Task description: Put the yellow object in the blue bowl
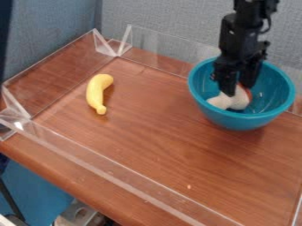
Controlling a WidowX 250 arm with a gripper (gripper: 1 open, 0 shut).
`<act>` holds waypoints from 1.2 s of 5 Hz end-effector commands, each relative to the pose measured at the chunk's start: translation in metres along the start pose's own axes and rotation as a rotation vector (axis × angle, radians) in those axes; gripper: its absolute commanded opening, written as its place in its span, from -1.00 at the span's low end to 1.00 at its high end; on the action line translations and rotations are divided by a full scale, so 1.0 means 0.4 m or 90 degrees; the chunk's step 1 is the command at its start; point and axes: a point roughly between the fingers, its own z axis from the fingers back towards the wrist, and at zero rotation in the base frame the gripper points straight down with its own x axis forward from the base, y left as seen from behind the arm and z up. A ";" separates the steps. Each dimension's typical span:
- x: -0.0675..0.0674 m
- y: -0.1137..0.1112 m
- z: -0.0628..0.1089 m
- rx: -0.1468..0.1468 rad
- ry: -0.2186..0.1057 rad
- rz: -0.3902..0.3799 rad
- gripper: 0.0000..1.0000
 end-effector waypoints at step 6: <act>0.046 0.041 0.146 -0.098 -0.008 -0.030 1.00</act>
